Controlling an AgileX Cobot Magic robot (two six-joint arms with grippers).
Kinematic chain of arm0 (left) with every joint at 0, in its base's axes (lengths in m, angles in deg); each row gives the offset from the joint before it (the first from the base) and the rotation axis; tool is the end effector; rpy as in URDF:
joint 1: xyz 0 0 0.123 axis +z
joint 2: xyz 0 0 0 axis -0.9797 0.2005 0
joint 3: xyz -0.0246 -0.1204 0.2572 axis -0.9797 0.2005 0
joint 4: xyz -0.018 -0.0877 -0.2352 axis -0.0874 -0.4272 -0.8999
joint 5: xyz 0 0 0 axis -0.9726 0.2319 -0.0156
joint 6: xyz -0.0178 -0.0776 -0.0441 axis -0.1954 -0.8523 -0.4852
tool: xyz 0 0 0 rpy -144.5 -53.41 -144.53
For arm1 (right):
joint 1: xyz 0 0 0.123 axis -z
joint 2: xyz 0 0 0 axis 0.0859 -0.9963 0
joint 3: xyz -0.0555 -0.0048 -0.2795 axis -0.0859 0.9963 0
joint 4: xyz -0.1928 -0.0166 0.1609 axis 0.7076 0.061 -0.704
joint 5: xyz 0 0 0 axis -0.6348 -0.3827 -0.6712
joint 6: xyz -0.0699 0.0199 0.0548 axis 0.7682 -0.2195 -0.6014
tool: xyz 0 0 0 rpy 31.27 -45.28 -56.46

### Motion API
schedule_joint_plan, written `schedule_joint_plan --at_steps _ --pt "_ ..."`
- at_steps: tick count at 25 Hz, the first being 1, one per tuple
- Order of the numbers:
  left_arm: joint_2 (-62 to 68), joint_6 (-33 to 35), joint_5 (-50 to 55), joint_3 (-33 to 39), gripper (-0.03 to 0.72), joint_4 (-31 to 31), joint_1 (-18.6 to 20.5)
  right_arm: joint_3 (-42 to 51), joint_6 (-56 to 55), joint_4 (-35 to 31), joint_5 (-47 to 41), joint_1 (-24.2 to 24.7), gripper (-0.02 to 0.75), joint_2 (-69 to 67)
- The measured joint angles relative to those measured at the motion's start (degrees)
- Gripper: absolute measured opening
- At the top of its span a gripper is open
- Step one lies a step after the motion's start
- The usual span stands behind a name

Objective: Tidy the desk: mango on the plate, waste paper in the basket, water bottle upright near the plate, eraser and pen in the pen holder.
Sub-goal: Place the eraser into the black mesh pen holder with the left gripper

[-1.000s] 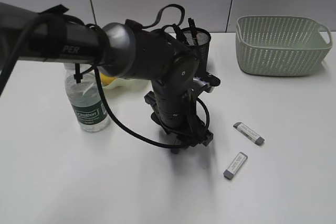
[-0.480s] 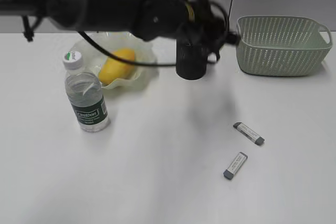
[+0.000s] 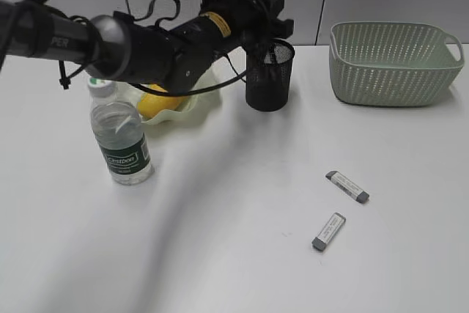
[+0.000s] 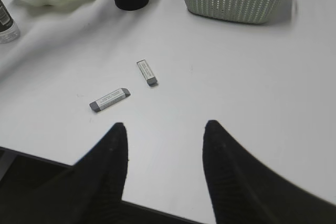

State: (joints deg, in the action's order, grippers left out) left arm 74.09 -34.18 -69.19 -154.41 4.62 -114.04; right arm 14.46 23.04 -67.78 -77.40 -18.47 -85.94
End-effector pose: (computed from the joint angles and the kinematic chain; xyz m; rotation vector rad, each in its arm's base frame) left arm 0.4204 -0.3083 0.1812 0.4626 1.5678 -0.6179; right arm -0.0049 -0.0068 0.2816 -0.2864 1.9964 0.2724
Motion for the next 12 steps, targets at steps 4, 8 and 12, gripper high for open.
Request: schedule_joint_plan --at_steps 4,8,12 --pt "1.59 0.00 0.64 0.00 0.160 0.07 0.00 0.00 0.00 0.00 0.00 0.00 0.378 0.00" --pt "1.65 0.00 1.22 0.00 0.384 -0.28 0.00 0.00 0.00 0.00 0.00 0.00 0.378 0.00" --pt "0.11 0.00 6.26 0.02 0.511 -0.91 0.00 0.00 0.00 0.00 0.00 0.00 0.377 0.00"
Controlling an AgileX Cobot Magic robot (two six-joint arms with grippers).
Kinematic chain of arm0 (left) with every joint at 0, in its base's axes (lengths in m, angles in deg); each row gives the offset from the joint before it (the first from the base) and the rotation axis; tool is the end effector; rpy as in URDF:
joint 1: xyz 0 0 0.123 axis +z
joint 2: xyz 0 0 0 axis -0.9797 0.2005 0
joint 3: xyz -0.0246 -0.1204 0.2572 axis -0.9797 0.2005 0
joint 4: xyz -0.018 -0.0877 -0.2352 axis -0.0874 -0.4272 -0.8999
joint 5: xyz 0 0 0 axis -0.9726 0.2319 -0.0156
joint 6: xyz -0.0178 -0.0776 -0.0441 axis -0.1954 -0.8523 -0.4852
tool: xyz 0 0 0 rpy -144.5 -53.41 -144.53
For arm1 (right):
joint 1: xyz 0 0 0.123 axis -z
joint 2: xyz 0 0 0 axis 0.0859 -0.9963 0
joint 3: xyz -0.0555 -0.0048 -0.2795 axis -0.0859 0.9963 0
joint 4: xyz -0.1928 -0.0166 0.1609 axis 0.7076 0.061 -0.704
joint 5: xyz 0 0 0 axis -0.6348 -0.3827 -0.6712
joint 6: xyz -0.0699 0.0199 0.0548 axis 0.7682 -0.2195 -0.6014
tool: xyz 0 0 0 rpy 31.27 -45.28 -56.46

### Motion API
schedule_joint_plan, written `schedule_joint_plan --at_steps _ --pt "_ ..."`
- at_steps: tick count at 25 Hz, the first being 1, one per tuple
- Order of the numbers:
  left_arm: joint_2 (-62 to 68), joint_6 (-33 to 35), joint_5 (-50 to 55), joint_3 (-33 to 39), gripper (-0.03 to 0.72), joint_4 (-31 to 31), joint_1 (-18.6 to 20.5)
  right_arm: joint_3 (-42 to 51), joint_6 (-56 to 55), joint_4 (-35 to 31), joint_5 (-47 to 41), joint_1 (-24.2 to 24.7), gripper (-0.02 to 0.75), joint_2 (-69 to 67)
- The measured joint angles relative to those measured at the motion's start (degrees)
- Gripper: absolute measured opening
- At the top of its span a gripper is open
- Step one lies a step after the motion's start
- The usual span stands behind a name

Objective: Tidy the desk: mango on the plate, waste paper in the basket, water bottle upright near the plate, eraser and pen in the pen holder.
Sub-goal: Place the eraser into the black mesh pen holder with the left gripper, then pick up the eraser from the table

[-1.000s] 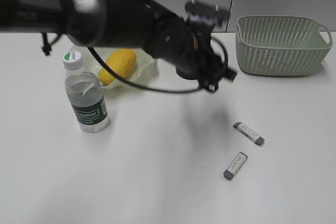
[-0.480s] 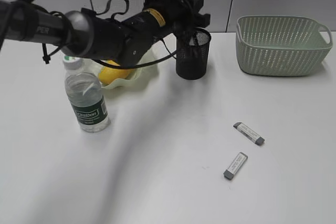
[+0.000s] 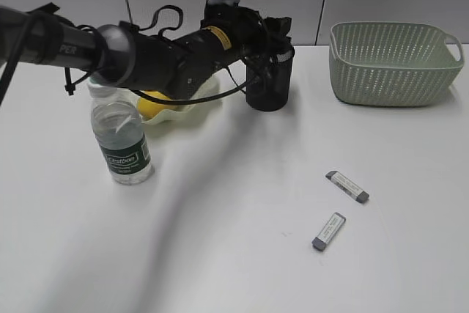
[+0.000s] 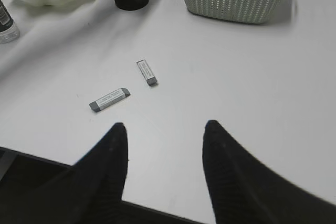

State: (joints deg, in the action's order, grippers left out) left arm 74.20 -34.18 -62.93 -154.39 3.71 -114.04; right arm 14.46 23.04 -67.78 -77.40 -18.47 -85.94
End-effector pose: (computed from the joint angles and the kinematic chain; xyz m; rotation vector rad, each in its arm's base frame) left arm 0.4208 -0.3065 0.1703 0.4687 1.6813 -0.5867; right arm -0.0049 -0.0068 0.2816 -0.2864 1.9964 0.2724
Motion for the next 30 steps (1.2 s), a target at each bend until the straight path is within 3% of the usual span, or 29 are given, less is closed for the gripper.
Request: schedule_joint_plan --at_steps 3,8,10,13,17,22,25,30 --pt "-6.86 -0.02 14.53 0.05 0.493 0.62 0.00 0.00 0.00 0.00 0.00 0.00 0.377 0.00" --pt "-21.96 0.42 43.52 1.44 0.320 3.10 0.00 0.00 0.00 0.05 0.00 0.00 0.377 0.00" --pt "-28.87 1.46 51.30 6.48 0.268 3.43 0.00 0.00 0.00 0.05 0.00 0.00 0.377 0.00" --pt "-40.20 3.38 62.63 17.11 0.251 3.48 0.00 0.00 0.00 0.05 0.00 0.00 0.368 0.00" --pt "-58.50 4.36 75.02 31.80 0.300 2.17 0.00 0.00 -0.06 0.05 0.00 0.00 0.344 0.00" --pt "-88.07 4.36 79.28 48.14 0.362 -0.72 0.00 0.00 -0.06 0.05 0.00 0.00 0.318 0.00" --pt "-103.64 4.36 81.24 54.09 0.417 -0.93 0.00 0.00 -0.06 0.05 0.00 0.00 0.316 0.00" --pt "-122.43 4.36 86.70 57.81 0.524 -0.98 0.00 0.00 -0.06 0.12 0.00 0.00 0.315 0.00"
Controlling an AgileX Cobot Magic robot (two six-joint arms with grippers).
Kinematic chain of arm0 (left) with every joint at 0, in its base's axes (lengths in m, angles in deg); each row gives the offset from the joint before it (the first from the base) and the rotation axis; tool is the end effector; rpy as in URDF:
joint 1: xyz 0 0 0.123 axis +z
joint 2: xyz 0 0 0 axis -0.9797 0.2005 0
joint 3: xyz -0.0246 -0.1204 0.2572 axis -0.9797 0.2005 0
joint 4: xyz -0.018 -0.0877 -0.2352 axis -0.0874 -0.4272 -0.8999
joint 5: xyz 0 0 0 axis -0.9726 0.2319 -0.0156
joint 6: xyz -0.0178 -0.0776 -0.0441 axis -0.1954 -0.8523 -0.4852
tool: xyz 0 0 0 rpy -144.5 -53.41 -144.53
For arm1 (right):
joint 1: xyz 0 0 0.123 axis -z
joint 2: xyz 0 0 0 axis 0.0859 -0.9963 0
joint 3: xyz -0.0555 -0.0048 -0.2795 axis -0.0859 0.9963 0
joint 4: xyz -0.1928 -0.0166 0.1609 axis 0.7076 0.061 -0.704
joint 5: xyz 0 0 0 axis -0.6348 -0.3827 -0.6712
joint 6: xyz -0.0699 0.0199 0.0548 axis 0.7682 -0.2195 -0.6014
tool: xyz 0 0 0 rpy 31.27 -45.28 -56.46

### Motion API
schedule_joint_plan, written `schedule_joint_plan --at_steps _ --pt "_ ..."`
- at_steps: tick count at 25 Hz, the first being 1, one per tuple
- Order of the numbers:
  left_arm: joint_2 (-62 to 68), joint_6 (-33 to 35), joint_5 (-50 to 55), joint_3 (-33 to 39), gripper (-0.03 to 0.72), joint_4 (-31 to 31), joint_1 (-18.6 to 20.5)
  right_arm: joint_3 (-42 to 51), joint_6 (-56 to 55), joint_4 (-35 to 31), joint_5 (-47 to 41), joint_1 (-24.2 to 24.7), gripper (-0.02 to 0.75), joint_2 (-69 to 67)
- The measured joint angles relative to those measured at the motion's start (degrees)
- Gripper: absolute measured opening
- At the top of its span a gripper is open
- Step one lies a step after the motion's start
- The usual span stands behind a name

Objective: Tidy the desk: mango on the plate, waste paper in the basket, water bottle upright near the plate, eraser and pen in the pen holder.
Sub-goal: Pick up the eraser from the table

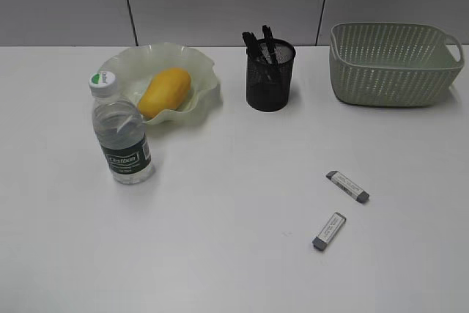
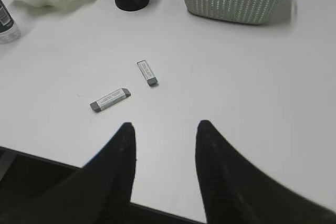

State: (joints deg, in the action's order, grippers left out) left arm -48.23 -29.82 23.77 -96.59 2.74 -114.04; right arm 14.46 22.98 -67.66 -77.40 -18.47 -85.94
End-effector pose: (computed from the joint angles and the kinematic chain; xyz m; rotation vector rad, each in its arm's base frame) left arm 0.0149 -0.0027 0.2981 0.5138 2.0463 -0.3535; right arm -0.0048 -0.0069 0.2816 -0.2853 1.9963 0.2706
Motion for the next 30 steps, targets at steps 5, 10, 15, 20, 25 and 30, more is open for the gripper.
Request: schedule_joint_plan --at_steps 5,10,15,20,25,30 --pt "-7.28 -0.52 1.70 1.37 0.532 -0.82 0.21 0.00 0.00 0.00 0.00 0.00 0.314 0.00" --pt "-7.55 -0.69 1.70 1.54 0.531 -0.92 0.49 0.00 0.06 0.00 0.05 0.00 0.314 -0.24" --pt "-8.80 -0.69 1.57 1.54 0.530 -1.19 3.52 -1.65 0.30 0.86 6.06 -0.05 0.313 -9.59" --pt "-8.79 -0.69 1.57 1.54 0.530 -1.19 14.91 -3.88 5.03 1.76 19.80 -0.05 0.315 -39.21" --pt "-8.79 -0.69 1.57 1.54 0.503 -1.19 22.68 -14.01 7.97 1.76 24.39 -0.05 0.367 -73.82" --pt "-8.79 -0.69 1.57 1.54 0.468 -1.24 24.21 -27.47 11.32 1.82 23.94 -0.05 0.390 -99.14"
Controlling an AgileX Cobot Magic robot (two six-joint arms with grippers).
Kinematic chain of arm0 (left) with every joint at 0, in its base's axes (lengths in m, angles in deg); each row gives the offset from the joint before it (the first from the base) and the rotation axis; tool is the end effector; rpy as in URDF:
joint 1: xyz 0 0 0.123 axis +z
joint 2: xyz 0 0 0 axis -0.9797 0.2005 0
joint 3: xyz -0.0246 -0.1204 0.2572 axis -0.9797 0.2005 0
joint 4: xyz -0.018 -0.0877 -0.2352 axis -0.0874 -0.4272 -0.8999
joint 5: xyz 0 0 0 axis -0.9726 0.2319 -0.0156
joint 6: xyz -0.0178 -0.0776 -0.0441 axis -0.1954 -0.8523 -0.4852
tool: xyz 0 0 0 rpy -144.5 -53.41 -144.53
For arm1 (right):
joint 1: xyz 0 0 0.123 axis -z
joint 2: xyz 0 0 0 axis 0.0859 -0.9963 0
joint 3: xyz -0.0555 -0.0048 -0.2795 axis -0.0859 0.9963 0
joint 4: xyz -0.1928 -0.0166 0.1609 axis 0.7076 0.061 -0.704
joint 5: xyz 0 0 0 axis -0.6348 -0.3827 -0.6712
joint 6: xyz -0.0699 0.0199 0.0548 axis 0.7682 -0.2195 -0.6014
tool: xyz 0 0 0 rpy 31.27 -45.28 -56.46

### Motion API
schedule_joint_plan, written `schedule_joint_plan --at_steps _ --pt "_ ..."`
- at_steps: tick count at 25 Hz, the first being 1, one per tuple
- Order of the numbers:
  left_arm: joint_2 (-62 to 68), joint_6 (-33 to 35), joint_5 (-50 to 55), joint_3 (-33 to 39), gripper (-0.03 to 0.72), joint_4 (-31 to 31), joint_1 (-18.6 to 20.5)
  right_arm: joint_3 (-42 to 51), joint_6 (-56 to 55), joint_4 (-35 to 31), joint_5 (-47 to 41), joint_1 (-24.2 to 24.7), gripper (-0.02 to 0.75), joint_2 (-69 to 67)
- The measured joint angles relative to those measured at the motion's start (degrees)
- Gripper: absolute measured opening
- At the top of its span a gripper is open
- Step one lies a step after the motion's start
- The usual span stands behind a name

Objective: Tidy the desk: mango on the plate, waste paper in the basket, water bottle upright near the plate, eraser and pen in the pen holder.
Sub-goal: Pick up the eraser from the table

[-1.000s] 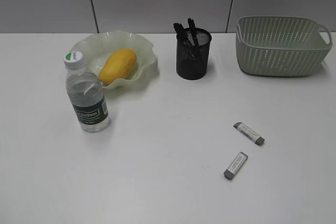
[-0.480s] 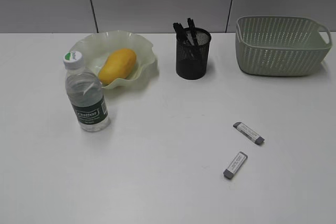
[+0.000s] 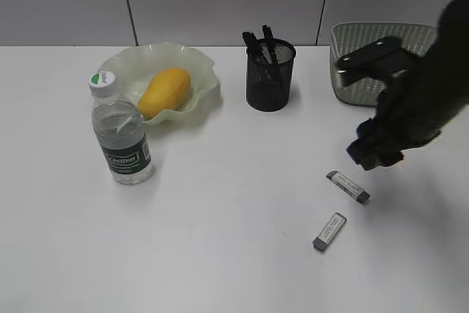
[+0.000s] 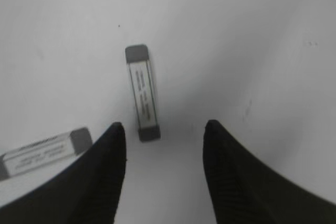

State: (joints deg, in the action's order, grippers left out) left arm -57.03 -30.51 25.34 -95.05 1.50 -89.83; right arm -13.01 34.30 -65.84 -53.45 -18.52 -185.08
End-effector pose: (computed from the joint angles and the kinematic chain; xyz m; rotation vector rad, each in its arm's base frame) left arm -0.0094 0.0069 0.2885 0.0511 1.9947 -0.1472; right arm 0.2965 0.1235 0.1770 -0.7685 2.7282 -0.0168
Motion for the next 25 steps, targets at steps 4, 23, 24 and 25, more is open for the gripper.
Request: schedule_joint_plan --at_steps 4,23,24,25 --pt "0.00 0.00 0.00 0.00 0.450 0.00 0.00 -7.41 2.47 0.00 -0.76 0.00 0.393 -11.54" --pt "0.00 -0.01 0.00 0.00 0.445 0.00 0.04 -11.37 4.60 -4.17 -1.51 -0.26 0.023 -18.31" --pt "0.00 -0.01 0.00 0.00 0.445 0.00 0.04 -11.37 4.60 -4.23 -1.32 -0.26 0.025 -18.31" --pt "0.00 -0.01 0.00 0.00 0.445 0.00 0.04 -11.37 4.60 -4.28 -1.25 -0.26 0.041 -18.31"
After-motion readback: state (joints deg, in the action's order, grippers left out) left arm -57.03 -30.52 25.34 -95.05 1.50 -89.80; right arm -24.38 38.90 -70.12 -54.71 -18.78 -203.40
